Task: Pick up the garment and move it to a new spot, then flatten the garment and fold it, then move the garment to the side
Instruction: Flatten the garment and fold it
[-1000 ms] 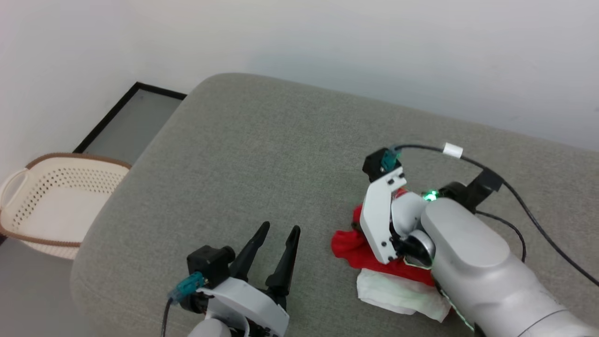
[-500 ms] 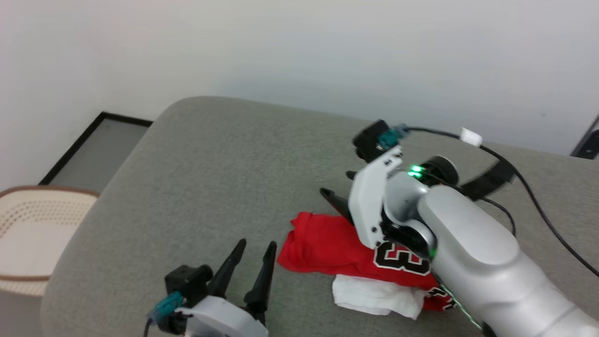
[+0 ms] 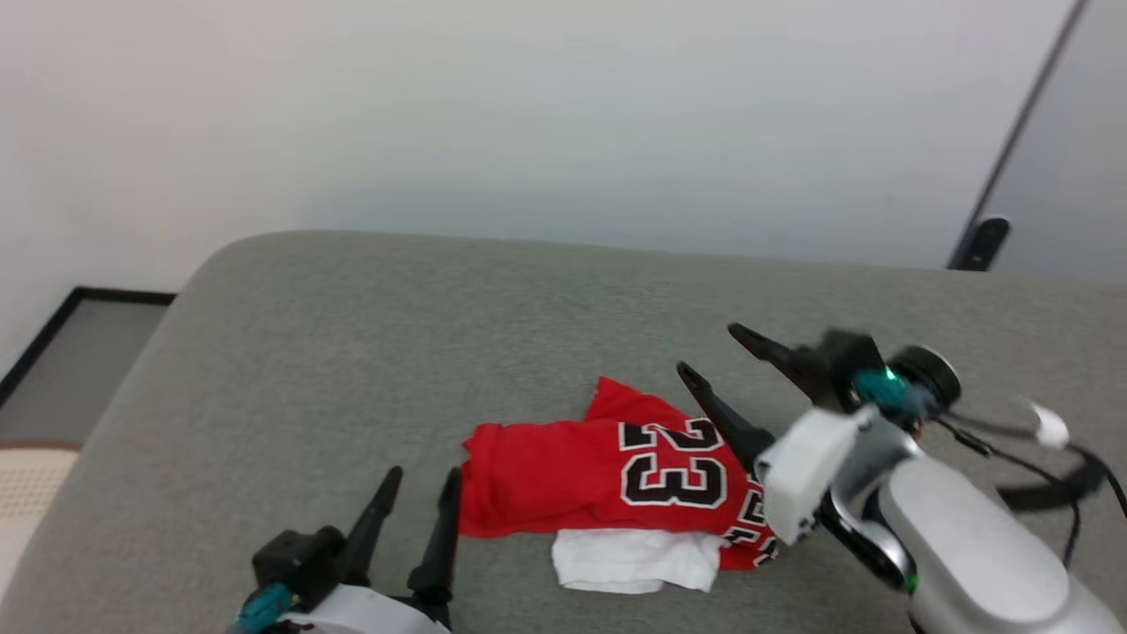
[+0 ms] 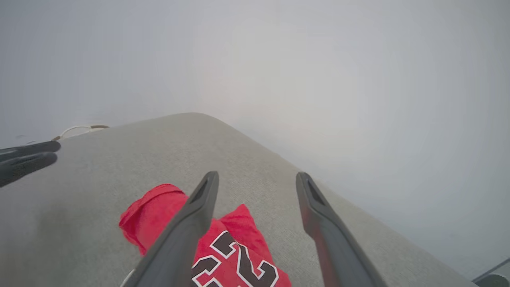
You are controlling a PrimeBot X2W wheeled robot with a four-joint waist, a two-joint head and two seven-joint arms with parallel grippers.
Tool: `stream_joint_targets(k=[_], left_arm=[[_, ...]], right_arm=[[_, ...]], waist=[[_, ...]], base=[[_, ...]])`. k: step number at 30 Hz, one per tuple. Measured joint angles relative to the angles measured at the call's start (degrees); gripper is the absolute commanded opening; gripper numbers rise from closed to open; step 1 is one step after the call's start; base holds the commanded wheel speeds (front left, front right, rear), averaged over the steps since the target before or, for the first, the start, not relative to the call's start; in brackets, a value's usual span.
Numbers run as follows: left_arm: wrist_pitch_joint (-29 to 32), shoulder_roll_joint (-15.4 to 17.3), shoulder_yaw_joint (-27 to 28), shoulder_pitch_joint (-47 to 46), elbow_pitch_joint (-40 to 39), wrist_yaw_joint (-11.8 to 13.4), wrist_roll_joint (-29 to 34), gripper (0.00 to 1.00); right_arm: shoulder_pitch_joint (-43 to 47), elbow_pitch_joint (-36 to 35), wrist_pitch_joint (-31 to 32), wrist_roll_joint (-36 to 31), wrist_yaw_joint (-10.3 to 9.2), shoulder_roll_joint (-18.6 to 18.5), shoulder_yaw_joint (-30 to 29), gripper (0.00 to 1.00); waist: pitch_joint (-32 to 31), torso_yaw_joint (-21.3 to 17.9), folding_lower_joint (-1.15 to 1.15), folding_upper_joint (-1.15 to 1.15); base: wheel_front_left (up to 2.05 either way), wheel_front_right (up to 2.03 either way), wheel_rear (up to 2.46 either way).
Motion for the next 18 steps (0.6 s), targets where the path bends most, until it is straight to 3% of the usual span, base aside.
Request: stream_joint_targets(k=[7,18], left_arm=[[0.0,-1.26,3.14,1.85,-3.05,0.03,4.3,1.0],[0.0,-3.09,6.27,4.66,-6.48,-0.21,9.36,1.0]], right_arm=[[8.86,-2.88,-8.56,-9.02,0.0,-0.12,-8.54,1.0],[24.55,-11.23,-11.77,-18.72,0.0,6.14,-29.89,1.0]], waist=[[0.03,-3.89,0.0,0.0],[0.92,-6.73,0.0,0.0]], base=[[0.0,0.0,0.0],[0.0,0.0,0.0]])
